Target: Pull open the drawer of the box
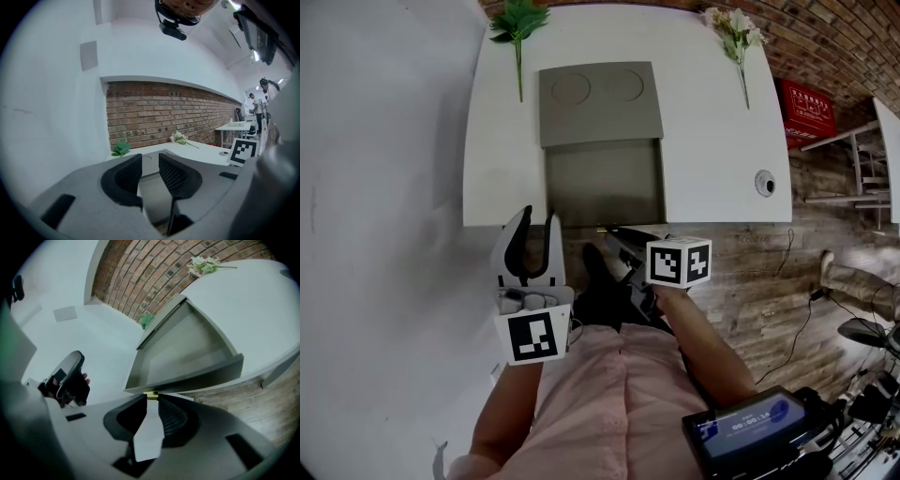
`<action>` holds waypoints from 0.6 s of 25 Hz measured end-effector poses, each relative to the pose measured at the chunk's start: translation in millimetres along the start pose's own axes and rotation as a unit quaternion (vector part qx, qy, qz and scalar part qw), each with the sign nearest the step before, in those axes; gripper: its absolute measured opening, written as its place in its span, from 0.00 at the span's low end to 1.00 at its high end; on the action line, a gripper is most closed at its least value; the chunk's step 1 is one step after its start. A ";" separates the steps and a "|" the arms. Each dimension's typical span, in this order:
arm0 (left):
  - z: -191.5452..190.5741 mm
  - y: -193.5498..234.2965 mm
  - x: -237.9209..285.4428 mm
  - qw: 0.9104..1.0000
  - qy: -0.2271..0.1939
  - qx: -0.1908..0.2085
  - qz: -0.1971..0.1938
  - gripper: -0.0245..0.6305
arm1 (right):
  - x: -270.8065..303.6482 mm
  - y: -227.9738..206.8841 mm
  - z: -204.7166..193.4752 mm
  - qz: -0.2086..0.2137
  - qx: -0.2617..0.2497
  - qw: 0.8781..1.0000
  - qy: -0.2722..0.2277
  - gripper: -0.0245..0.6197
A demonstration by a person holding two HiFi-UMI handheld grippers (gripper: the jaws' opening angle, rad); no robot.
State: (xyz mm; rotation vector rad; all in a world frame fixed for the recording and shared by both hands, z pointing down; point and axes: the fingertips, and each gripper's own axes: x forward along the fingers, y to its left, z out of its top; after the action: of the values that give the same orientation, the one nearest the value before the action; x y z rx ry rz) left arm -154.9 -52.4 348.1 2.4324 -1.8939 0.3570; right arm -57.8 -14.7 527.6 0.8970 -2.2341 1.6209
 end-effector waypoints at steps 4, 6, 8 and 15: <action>3.7 -1.6 -4.4 1.000 -0.006 -0.003 0.003 0.22 | -3.8 4.6 -12.8 0.007 -0.012 1.000 0.017 0.27; 10.2 -4.3 -8.3 1.000 -0.013 -0.007 0.007 0.22 | -12.4 4.4 -23.3 0.005 -0.014 1.000 0.025 0.25; 20.4 -6.2 -14.0 1.000 -0.022 -0.012 0.011 0.22 | -25.3 10.8 -27.2 0.010 -0.019 0.999 0.024 0.23; 104.7 -12.3 -24.5 0.993 -0.116 -0.009 0.002 0.22 | -101.2 102.7 76.2 0.011 -0.185 0.974 -0.130 0.09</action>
State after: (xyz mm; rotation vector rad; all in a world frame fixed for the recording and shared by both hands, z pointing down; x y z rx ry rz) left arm -132.3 -43.7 242.6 2.5561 -1.9757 0.0573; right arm -28.3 -30.6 368.0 1.0247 -2.6096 1.0850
